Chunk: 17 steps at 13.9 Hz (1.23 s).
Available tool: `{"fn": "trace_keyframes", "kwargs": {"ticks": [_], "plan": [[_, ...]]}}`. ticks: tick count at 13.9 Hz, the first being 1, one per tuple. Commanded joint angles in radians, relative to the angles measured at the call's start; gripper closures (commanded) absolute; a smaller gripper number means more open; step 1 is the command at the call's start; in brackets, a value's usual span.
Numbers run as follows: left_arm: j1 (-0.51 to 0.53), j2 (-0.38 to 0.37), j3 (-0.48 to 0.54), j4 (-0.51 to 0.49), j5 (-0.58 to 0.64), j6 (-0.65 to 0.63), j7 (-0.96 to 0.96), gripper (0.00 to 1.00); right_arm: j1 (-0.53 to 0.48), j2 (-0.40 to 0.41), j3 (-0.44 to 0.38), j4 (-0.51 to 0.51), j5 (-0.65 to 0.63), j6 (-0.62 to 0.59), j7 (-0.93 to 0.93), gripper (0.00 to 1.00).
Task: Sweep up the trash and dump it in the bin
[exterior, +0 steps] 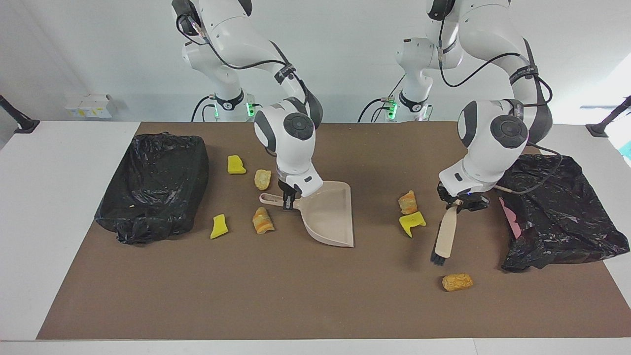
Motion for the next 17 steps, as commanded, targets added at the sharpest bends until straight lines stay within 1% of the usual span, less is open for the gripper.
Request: {"fn": "trace_keyframes", "kwargs": {"ticks": [1, 4, 5, 6, 8, 10, 11, 13, 17], "plan": [[0.01, 0.098, -0.005, 0.125, 0.056, 0.032, -0.004, 1.0, -0.014, -0.006, 0.009, -0.025, -0.007, 0.019, -0.033, 1.0], [0.019, 0.205, -0.005, 0.235, 0.076, 0.044, -0.004, 1.0, -0.014, -0.008, 0.009, -0.025, -0.007, 0.017, -0.033, 1.0], [0.019, 0.221, -0.005, 0.236, 0.079, 0.067, -0.002, 1.0, -0.014, -0.006, 0.009, -0.026, -0.007, 0.018, -0.033, 1.0], [0.021, 0.221, -0.005, 0.229, 0.082, 0.064, 0.001, 1.0, -0.014, -0.006, 0.009, -0.025, -0.007, 0.019, -0.033, 1.0], [0.014, 0.216, -0.006, 0.226, 0.136, 0.025, 0.009, 1.0, -0.014, -0.008, 0.009, -0.025, -0.007, 0.017, -0.033, 1.0], [0.002, 0.207, -0.006, 0.217, 0.145, -0.015, 0.022, 1.0, -0.014, -0.008, 0.009, -0.025, -0.007, 0.019, -0.033, 1.0], [-0.004, 0.195, -0.006, 0.181, 0.145, -0.034, 0.045, 1.0, -0.014, -0.008, 0.009, -0.025, -0.007, 0.017, -0.033, 1.0], [-0.028, 0.135, -0.008, 0.089, 0.141, -0.061, 0.065, 1.0, -0.014, -0.008, 0.009, -0.025, -0.007, 0.019, -0.033, 1.0], [-0.05, -0.006, -0.015, -0.094, 0.136, -0.098, 0.116, 1.0, -0.014, -0.008, 0.009, -0.025, -0.007, 0.019, -0.033, 1.0]]}}
